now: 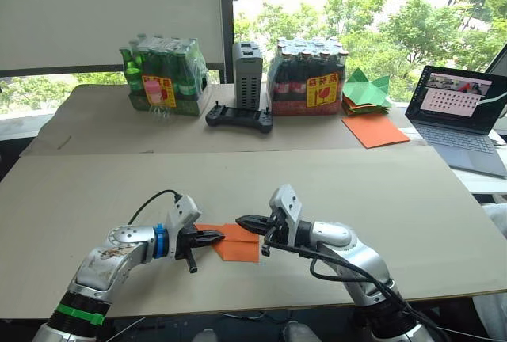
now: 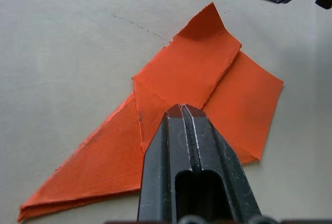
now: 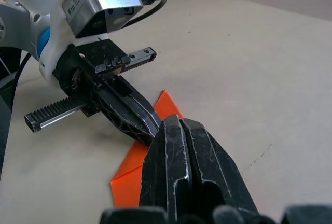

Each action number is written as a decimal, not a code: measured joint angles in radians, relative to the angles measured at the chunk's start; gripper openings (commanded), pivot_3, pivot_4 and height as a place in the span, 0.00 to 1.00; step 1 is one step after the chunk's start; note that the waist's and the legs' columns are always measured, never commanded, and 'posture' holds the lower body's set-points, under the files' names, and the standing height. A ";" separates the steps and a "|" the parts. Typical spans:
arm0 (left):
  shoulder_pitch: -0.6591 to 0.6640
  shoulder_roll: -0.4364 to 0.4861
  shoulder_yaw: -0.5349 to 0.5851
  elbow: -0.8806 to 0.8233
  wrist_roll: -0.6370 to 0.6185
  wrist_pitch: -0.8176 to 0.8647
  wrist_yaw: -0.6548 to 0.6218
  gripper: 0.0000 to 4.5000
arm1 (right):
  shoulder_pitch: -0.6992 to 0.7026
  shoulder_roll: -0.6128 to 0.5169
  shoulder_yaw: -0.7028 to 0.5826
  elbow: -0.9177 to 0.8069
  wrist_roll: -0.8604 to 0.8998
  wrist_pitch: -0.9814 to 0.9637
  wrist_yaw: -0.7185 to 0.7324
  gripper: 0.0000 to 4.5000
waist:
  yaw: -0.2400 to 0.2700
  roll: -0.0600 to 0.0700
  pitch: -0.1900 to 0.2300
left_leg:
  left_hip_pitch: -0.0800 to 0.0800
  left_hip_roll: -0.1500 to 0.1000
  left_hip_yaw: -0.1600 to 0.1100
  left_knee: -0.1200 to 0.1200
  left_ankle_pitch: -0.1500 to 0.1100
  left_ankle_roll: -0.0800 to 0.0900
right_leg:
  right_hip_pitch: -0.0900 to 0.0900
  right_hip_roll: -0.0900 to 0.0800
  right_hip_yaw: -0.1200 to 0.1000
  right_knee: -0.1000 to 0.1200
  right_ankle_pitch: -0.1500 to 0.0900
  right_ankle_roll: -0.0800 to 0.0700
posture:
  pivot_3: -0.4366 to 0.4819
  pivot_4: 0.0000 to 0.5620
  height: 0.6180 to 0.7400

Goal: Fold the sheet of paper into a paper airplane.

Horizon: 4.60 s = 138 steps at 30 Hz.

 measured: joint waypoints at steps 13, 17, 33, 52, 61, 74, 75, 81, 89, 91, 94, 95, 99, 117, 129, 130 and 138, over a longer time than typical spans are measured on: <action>0.000 -0.003 0.001 0.002 0.000 -0.001 0.002 0.00 | -0.017 0.014 0.071 0.070 -0.075 0.009 -0.032 0.01 | 0.000 0.000 0.000 | 0.000 0.000 0.000 0.000 0.000 0.000 | 0.000 0.000 0.000 0.000 0.000 0.000 | 0.48 0.27 1.00; 0.000 -0.003 0.001 0.002 0.000 -0.001 0.002 0.00 | -0.016 0.000 0.081 0.070 -0.078 0.021 -0.020 0.01 | 0.000 0.000 0.000 | 0.000 0.000 0.000 0.000 0.000 0.000 | 0.000 0.000 0.000 0.000 0.000 0.000 | 0.48 0.27 1.00; -0.002 -0.003 -0.001 0.007 0.000 -0.002 0.002 0.00 | -0.015 -0.030 0.100 0.067 -0.103 0.045 -0.030 0.01 | 0.000 0.000 0.000 | 0.001 0.000 0.000 0.000 0.000 0.000 | 0.001 0.000 0.000 0.000 0.000 0.000 | 0.48 0.27 1.00; -0.005 0.001 -0.002 0.043 0.000 -0.017 -0.003 0.00 | 0.038 -0.137 0.069 -0.004 -0.074 0.068 0.021 0.01 | -0.002 0.002 -0.002 | 0.016 0.000 0.000 -0.001 -0.003 0.004 | 0.016 0.000 0.000 -0.002 -0.007 0.007 | 0.48 0.27 1.00; 0.000 0.011 0.005 0.041 0.000 -0.022 -0.003 0.00 | 0.036 -0.121 0.004 0.000 0.033 0.122 0.068 0.01 | -0.003 0.002 -0.002 | 0.014 0.001 0.000 -0.001 -0.003 0.004 | 0.015 0.000 0.000 -0.002 -0.007 0.007 | 0.48 0.27 1.00; 0.017 0.015 0.021 0.028 -0.002 -0.019 -0.001 0.00 | -0.035 -0.066 -0.128 -0.005 0.170 0.170 0.045 0.01 | -0.004 0.002 -0.001 | 0.014 0.001 0.000 -0.002 -0.003 0.004 | 0.014 0.001 0.000 -0.002 -0.007 0.007 | 0.48 0.27 1.00; 0.016 0.014 0.026 0.028 -0.007 -0.010 0.001 0.00 | -0.034 -0.066 -0.128 0.003 0.168 0.168 0.043 0.01 | -0.004 0.002 -0.001 | 0.014 0.001 0.000 -0.002 -0.003 0.004 | 0.014 0.001 0.000 -0.002 -0.007 0.006 | 0.48 0.27 1.00; -0.010 0.003 0.078 0.025 -0.061 0.094 0.028 0.00 | -0.027 -0.060 -0.121 0.043 0.154 0.150 0.040 0.01 | -0.002 0.002 0.000 | 0.011 0.001 0.000 -0.002 -0.003 0.004 | 0.012 0.000 0.000 -0.002 -0.007 0.007 | 0.48 0.27 1.00; -0.015 0.005 0.129 -0.073 -0.158 0.204 0.031 0.00 | -0.027 -0.053 -0.102 0.069 0.143 0.127 0.041 0.01 | -0.001 0.002 0.000 | -0.004 0.001 0.000 0.000 -0.003 0.004 | -0.004 0.000 0.000 0.000 -0.002 -0.001 | 0.48 0.27 1.00; -0.013 0.013 0.151 -0.098 -0.182 0.224 0.031 0.00 | -0.027 -0.053 -0.102 0.069 0.143 0.127 0.041 0.01 | -0.001 0.002 0.000 | -0.004 0.001 0.000 0.000 -0.003 0.004 | -0.004 0.000 0.000 0.000 -0.002 -0.001 | 0.48 0.27 1.00; -0.006 0.016 0.192 -0.118 -0.217 0.252 0.041 0.00 | -0.027 -0.047 -0.108 0.069 0.149 0.127 0.040 0.01 | -0.001 0.002 0.000 | -0.004 0.001 0.000 0.000 -0.003 0.004 | -0.004 0.000 0.000 0.000 -0.002 -0.001 | 0.48 0.27 1.00; -0.005 0.020 0.204 -0.120 -0.224 0.261 0.044 0.00 | -0.027 -0.042 -0.111 0.069 0.153 0.127 0.040 0.01 | -0.001 0.002 0.000 | -0.004 0.001 0.000 0.000 -0.003 0.004 | -0.004 0.000 0.000 0.000 -0.003 -0.001 | 0.48 0.27 1.00; 0.003 0.044 0.243 -0.121 -0.250 0.265 0.048 0.00 | -0.029 -0.039 -0.146 0.062 0.176 0.130 0.038 0.01 | 0.000 0.002 0.000 | -0.004 0.001 0.000 0.000 -0.003 0.004 | -0.004 0.000 0.000 -0.001 -0.002 -0.001 | 0.48 0.27 1.00; 0.025 0.053 0.268 -0.117 -0.252 0.263 0.076 0.00 | -0.041 -0.093 -0.196 0.055 0.262 0.231 0.035 0.51 | -0.001 0.002 0.001 | -0.004 0.001 0.000 0.000 -0.003 0.004 | -0.004 0.000 0.000 0.000 -0.002 -0.001 | 0.48 0.27 1.00; 0.025 0.053 0.268 -0.113 -0.250 0.261 0.085 0.00 | -0.042 -0.062 -0.207 0.072 0.302 0.304 0.001 0.51 | -0.001 0.002 0.001 | -0.004 0.001 0.000 0.000 -0.003 0.004 | -0.004 0.000 0.000 0.000 -0.002 -0.001 | 0.48 0.27 1.00; 0.025 0.053 0.268 -0.113 -0.250 0.261 0.086 0.00 | -0.042 -0.062 -0.207 0.072 0.302 0.305 0.001 0.51 | -0.001 0.002 0.001 | -0.004 0.001 0.000 0.000 -0.003 0.004 | -0.004 0.000 0.000 0.000 -0.002 -0.001 | 0.48 0.27 1.00; 0.026 0.053 0.268 -0.113 -0.249 0.261 0.098 0.00 | -0.041 -0.063 -0.197 0.072 0.302 0.307 0.001 0.51 | -0.001 0.002 0.001 | -0.004 0.001 0.000 0.000 -0.003 0.004 | -0.004 0.000 0.000 0.000 -0.002 -0.001 | 0.48 0.27 1.00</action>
